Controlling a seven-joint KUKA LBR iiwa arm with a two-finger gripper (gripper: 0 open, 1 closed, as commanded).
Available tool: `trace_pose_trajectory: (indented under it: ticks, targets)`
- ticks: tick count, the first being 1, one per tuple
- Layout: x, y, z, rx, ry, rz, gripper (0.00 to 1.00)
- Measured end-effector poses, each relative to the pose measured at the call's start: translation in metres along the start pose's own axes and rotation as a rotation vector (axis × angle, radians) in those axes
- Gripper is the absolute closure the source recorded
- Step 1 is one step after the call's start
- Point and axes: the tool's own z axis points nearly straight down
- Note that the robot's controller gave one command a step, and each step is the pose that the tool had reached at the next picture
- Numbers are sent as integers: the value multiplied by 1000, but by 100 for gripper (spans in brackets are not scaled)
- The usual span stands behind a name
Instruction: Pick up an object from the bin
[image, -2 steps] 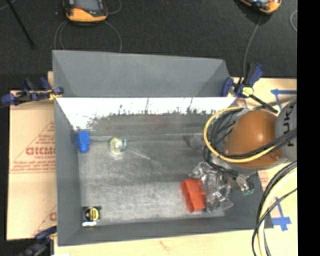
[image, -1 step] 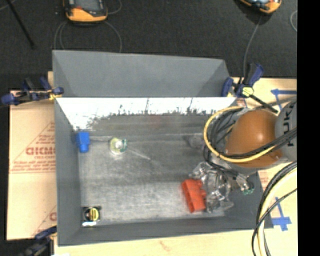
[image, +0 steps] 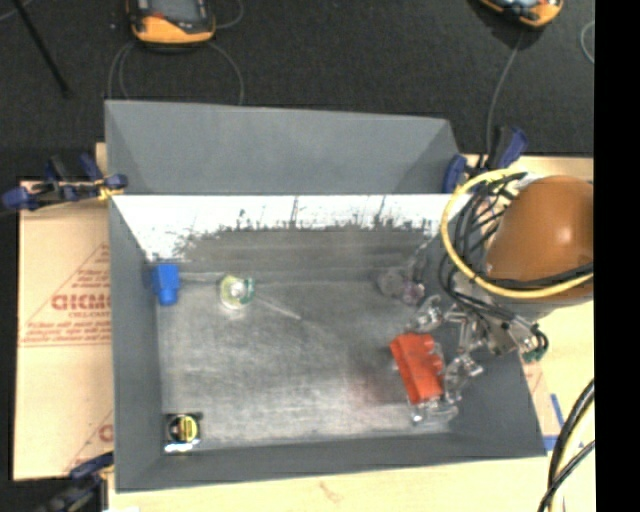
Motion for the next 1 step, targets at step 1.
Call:
trace_pose_trajectory:
  ticks: [1]
  targets:
    - [-9,6,-80,-3,1,-220,100]
